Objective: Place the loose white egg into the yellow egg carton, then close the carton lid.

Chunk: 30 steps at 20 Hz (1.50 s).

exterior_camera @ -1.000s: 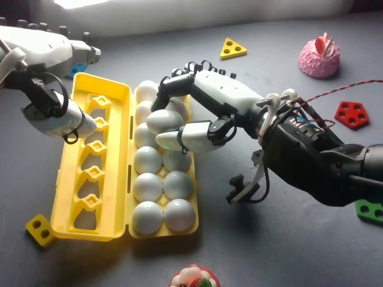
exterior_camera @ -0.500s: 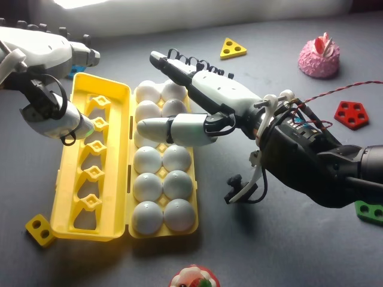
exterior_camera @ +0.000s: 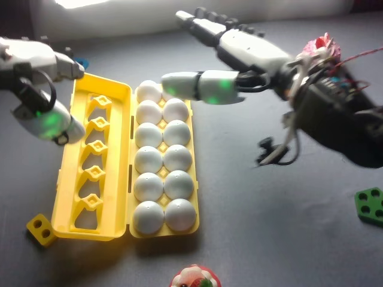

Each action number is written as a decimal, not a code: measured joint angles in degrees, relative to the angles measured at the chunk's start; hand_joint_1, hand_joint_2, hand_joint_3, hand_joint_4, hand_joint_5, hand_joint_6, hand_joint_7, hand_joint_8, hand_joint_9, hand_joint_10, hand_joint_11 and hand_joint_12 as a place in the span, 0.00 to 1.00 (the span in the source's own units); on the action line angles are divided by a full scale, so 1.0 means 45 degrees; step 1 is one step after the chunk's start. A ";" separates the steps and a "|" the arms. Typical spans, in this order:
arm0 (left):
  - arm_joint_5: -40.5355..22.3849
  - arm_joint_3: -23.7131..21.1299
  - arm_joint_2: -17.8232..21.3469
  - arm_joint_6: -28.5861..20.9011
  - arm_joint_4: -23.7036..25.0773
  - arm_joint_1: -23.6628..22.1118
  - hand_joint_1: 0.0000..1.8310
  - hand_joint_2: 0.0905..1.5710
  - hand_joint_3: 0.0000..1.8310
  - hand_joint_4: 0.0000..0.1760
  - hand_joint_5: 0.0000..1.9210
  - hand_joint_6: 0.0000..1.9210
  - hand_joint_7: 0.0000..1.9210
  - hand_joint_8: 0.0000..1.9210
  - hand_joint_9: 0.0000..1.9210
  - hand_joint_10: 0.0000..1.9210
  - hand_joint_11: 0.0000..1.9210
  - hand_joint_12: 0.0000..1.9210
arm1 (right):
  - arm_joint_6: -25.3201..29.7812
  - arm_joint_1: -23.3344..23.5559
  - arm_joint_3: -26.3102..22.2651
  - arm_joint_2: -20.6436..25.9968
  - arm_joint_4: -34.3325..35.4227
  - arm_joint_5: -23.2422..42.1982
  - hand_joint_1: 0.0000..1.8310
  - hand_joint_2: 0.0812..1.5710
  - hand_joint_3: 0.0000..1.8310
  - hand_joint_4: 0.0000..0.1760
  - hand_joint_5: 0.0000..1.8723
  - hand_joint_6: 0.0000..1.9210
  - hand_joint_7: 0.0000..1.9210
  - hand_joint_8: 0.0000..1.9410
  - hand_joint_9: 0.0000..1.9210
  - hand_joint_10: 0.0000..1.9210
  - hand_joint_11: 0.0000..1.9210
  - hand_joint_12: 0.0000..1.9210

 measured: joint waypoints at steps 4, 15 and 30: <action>-0.0311 0.0806 -0.0588 -0.0272 -0.0631 -0.0393 0.40 0.72 0.00 0.24 0.10 0.01 0.10 0.00 0.12 0.00 0.00 0.41 | -0.0719 -0.0058 -0.1370 0.1724 -0.1671 -0.1506 0.19 0.64 0.01 0.11 0.05 0.02 0.07 0.01 0.03 0.01 0.00 0.00; -0.2195 0.1948 -0.0933 -0.3774 -0.1059 -0.0593 0.22 0.81 0.00 0.00 0.24 0.01 0.31 0.01 0.28 0.09 0.00 0.72 | -0.2730 0.0772 -0.5178 0.6159 -0.3201 -0.4566 0.14 0.72 0.00 0.00 0.09 0.01 0.11 0.00 0.06 0.01 0.00 0.11; -0.2375 0.2045 -0.0933 -0.7951 -0.1263 0.1656 0.15 0.81 0.00 0.00 0.26 0.01 0.33 0.01 0.14 0.45 0.00 0.76 | -0.3793 -0.0214 -0.5571 0.6902 -0.2259 -0.4653 0.13 0.71 0.00 0.00 0.09 0.00 0.09 0.00 0.06 0.00 0.00 0.06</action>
